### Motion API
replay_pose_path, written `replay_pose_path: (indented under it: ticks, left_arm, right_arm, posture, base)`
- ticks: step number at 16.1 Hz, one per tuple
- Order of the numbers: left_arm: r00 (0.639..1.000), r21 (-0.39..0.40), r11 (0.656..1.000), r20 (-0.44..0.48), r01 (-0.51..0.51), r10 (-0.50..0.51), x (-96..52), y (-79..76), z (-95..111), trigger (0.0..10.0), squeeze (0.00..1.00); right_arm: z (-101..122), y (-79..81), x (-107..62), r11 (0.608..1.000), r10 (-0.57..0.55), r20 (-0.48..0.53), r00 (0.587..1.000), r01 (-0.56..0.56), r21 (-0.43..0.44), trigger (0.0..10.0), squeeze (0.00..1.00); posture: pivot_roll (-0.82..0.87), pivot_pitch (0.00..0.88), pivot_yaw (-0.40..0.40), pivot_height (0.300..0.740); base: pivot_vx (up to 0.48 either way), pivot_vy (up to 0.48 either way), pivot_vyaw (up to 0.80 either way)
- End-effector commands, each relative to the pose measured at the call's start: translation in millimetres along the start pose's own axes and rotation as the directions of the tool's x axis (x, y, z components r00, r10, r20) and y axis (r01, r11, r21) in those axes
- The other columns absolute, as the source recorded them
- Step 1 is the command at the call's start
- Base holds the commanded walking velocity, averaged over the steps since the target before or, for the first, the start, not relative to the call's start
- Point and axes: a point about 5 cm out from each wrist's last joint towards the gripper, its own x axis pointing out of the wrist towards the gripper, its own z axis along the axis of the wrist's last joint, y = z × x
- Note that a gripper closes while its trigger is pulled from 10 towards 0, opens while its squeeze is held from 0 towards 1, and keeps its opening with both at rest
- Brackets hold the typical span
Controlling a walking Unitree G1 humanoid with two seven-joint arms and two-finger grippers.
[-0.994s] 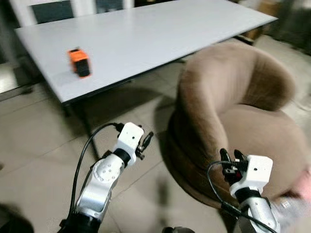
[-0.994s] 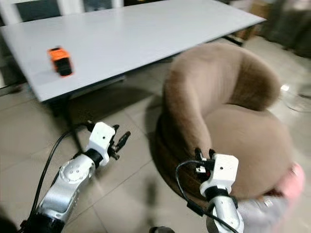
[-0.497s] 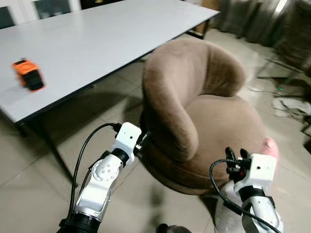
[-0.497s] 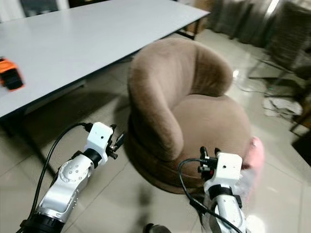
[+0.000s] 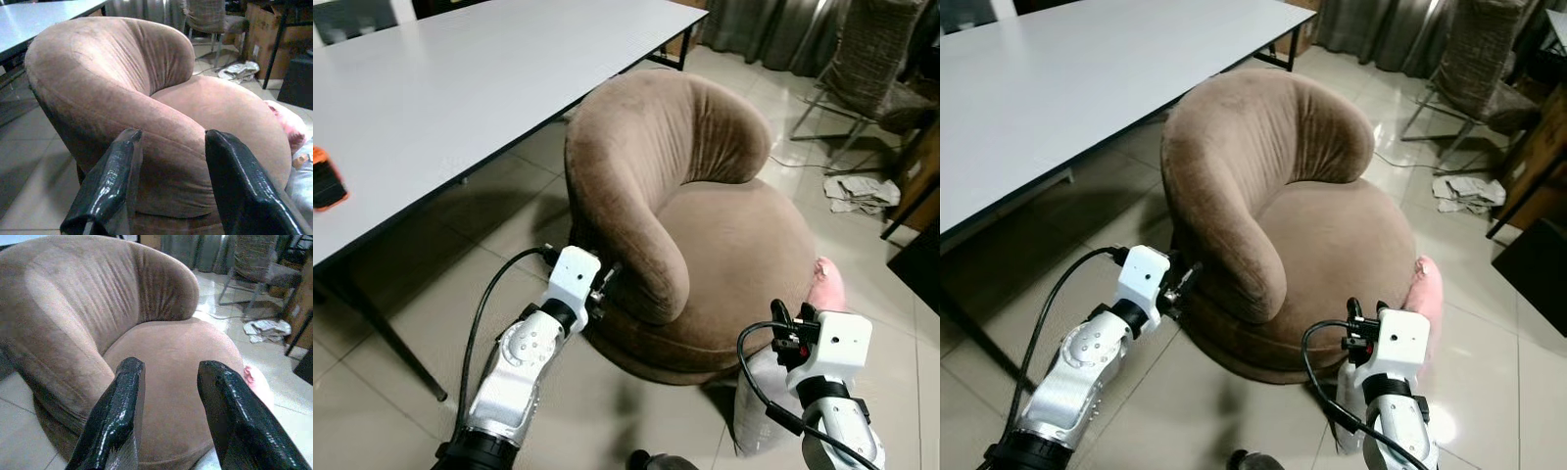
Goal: Move the pillow to the sofa from floor
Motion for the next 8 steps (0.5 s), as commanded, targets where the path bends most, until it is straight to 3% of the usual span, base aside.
replay_pose_path:
  ticks: [1, 8]
  left_arm:
    - [1.0, -0.01, 1.0, 0.002, 0.019, -0.019, 2.5, -3.7, 0.7, 10.0, 0.0]
    - [1.0, -0.006, 1.0, -0.001, -0.006, 0.006, 0.8, 0.0, -1.7, 10.0, 0.0]
  right_arm:
    - [-0.7, -4.9, -2.1, 1.0, -0.022, -0.011, 1.0, 0.022, -0.011, 10.0, 0.0]
    - [-2.7, -5.3, -4.1, 0.999, -0.047, -0.019, 0.999, 0.047, -0.017, 10.0, 0.0]
  posture:
    - [-0.06, 0.019, -0.049, 0.74]
    - [-0.06, 0.017, -0.041, 0.74]
  base:
    - [0.0, 0.0, -0.73]
    - [0.0, 0.0, -0.73]
